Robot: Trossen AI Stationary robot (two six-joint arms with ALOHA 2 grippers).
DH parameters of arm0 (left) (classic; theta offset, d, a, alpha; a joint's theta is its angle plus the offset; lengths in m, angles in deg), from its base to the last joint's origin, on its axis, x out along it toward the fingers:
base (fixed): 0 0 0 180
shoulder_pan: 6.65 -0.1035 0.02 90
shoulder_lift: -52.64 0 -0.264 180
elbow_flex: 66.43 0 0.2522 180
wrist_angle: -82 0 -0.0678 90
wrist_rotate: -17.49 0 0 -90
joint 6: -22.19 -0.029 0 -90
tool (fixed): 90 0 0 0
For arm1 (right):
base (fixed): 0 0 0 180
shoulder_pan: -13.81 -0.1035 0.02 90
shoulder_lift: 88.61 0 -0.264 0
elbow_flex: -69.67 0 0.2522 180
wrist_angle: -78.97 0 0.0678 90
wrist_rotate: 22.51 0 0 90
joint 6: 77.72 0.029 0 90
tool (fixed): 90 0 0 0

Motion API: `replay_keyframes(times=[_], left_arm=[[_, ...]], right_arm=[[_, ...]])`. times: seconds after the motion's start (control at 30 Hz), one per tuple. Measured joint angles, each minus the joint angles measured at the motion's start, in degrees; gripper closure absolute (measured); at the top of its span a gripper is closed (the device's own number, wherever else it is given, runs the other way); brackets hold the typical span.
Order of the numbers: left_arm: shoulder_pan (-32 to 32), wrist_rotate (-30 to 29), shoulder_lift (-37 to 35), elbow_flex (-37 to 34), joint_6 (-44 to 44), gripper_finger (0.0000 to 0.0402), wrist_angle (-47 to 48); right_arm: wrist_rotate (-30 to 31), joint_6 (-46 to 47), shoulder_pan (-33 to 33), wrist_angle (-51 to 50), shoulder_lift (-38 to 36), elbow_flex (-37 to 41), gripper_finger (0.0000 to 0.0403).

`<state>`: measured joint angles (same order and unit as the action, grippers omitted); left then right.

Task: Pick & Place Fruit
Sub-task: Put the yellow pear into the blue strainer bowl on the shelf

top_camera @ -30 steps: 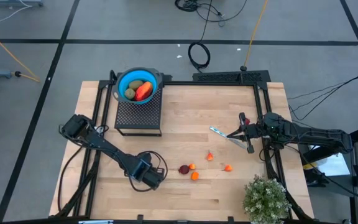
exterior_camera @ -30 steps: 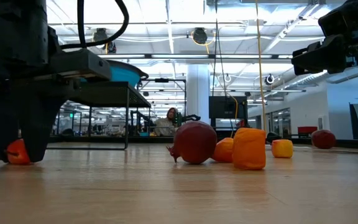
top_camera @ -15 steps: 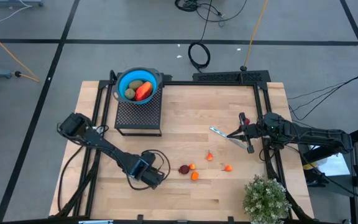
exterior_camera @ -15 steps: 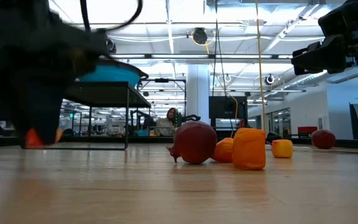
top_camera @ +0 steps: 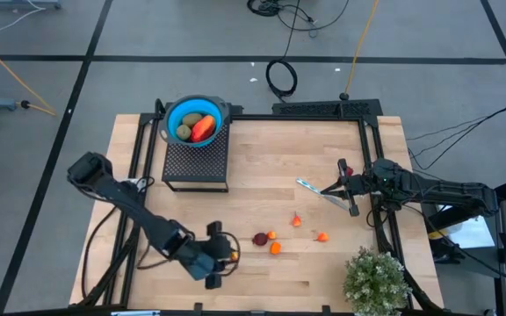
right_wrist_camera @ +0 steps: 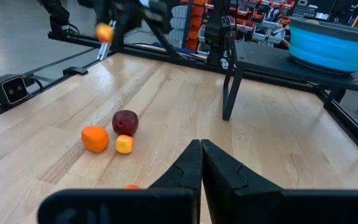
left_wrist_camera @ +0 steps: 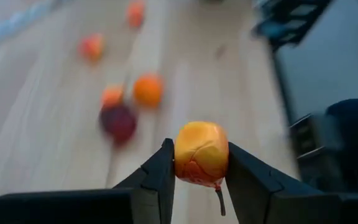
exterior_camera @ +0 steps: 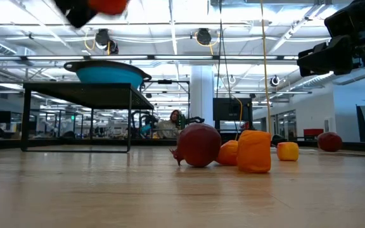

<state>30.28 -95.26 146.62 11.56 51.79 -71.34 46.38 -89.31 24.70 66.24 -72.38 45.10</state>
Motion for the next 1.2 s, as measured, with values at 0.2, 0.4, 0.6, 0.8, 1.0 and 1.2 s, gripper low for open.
replay_keyframes(times=[0.2, 0.4, 0.6, 0.8, 1.0, 1.2], left_arm=[[2.4, 3.6, -1.9, 0.0, -18.0, 0.0282, -13.9], [4.2, 12.9, -2.0, 0.0, -30.5, 0.0282, -26.3], [5.8, 21.4, -2.0, 0.0, -39.7, 0.0282, -33.2], [6.5, 21.3, -1.9, 0.0, -40.9, 0.0282, -32.8], [6.2, 17.6, -1.9, 0.0, -39.4, 0.0282, -36.0], [6.1, 5.6, -1.9, 0.0, -37.9, 0.0282, -45.2]], right_arm=[[0.0, 0.0, 0.0, 0.3, 0.0, 0.0, 0.0403], [0.0, 0.0, 0.0, 0.4, 0.0, 0.0, 0.0403], [0.0, 0.0, 0.0, 0.4, 0.0, 0.0, 0.0403], [0.0, 0.0, 0.0, 0.4, 0.0, 0.0, 0.0403], [0.0, 0.0, 0.0, 0.4, 0.0, 0.0, 0.0403], [0.0, 0.0, 0.0, 0.4, 0.0, 0.0, 0.0403]])
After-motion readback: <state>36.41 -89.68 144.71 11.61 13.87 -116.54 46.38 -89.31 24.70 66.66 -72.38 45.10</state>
